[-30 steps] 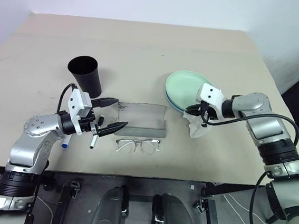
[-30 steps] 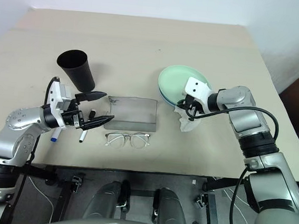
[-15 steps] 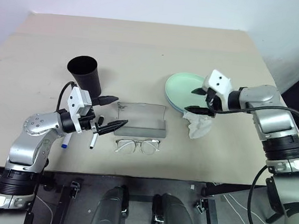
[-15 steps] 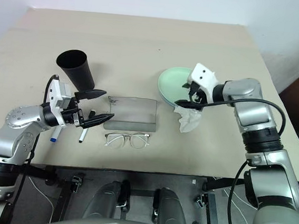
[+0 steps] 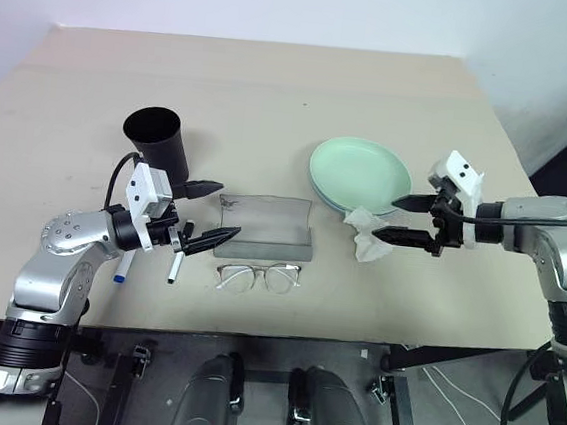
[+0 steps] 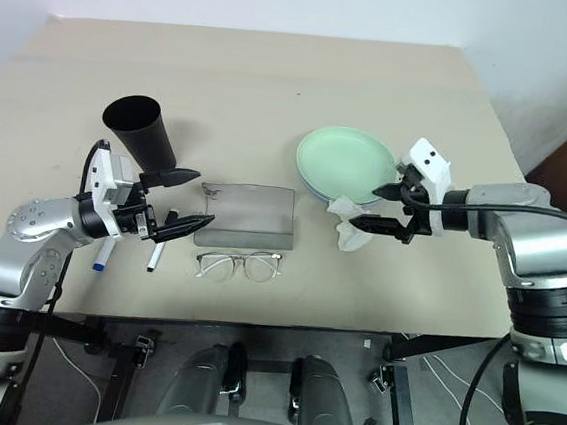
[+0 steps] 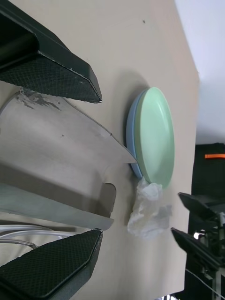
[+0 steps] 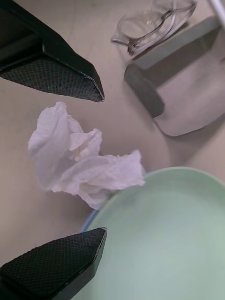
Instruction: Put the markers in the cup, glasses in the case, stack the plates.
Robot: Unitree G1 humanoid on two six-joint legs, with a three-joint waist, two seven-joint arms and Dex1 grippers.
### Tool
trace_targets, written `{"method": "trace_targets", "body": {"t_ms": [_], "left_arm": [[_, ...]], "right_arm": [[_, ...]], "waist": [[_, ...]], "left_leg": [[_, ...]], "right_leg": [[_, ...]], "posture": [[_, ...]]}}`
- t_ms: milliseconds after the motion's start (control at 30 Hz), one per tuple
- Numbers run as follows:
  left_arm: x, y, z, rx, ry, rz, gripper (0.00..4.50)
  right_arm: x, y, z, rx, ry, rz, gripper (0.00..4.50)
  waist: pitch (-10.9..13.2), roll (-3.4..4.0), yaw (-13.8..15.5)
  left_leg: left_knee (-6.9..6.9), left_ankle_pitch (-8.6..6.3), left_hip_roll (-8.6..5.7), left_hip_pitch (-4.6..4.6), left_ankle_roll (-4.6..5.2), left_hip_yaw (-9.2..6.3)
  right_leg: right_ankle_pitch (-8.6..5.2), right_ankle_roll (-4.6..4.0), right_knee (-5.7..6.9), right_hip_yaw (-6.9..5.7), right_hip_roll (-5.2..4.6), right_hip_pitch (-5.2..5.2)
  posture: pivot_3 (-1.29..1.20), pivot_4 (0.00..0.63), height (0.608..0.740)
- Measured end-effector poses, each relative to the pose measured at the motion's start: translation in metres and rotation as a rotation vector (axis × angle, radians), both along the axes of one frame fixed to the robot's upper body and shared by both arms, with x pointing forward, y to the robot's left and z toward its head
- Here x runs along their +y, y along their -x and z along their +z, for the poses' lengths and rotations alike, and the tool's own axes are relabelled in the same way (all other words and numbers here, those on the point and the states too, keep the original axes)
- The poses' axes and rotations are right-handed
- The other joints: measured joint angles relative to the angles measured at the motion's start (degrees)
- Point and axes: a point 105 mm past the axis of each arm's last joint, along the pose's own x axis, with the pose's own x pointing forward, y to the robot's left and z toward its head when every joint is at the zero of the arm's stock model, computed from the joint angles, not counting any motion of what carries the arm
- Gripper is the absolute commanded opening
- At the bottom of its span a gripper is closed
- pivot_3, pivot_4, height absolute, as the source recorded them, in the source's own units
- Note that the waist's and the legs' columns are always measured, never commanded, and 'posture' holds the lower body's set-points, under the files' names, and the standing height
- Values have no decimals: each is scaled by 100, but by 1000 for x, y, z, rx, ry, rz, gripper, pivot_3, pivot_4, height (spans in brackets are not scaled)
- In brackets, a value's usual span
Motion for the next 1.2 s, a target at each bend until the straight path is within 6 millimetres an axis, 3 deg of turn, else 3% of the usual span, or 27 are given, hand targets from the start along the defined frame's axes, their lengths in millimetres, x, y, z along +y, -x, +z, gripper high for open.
{"method": "trace_targets", "body": {"t_ms": [267, 333, 567, 733, 767, 1200], "left_arm": [[2, -1, -3, 10, 1, 5, 4500], [2, -1, -3, 10, -2, 5, 4500], [4, 0, -5, 3, -16, 7, 4500], [5, 1, -5, 0, -15, 11, 4500], [6, 0, -5, 0, -15, 15, 4500], [17, 1, -8, 7, -24, 53, 4500]], "right_arm": [[13, 0, -44, 70, 140, -1, 4487], [12, -2, -46, 50, 168, -2, 4125], [6, -4, -38, -17, 208, 30, 1885], [4, 1, -21, -40, 150, 70, 174], [3, 1, -18, -44, 144, 75, 24], [10, 10, 12, -85, 9, 165, 24]], "waist": [[0, 0, 12], [0, -1, 15], [0, 0, 21], [0, 0, 22], [0, 0, 22], [1, 0, 15]], "left_leg": [[-1, 0, 0, -2, 0, 3], [1, 0, -1, -1, 0, 4], [-1, 0, 0, -2, 0, 6], [-3, 0, 0, -1, 1, 9], [-2, 0, 0, -1, 0, 9], [-8, -1, 1, -2, 0, 9]], "right_leg": [[0, 1, -2, 0, 0, -2], [0, 1, -3, 0, 0, 0], [0, 1, -3, 0, -1, -2], [1, 2, -3, 0, -1, -2], [1, 2, -3, 0, -1, -2], [0, 1, -10, 2, -1, -3]], "posture": [[0, 150, 715], [0, 150, 715], [0, 150, 715], [0, 150, 715], [0, 150, 715], [0, 150, 715]]}}
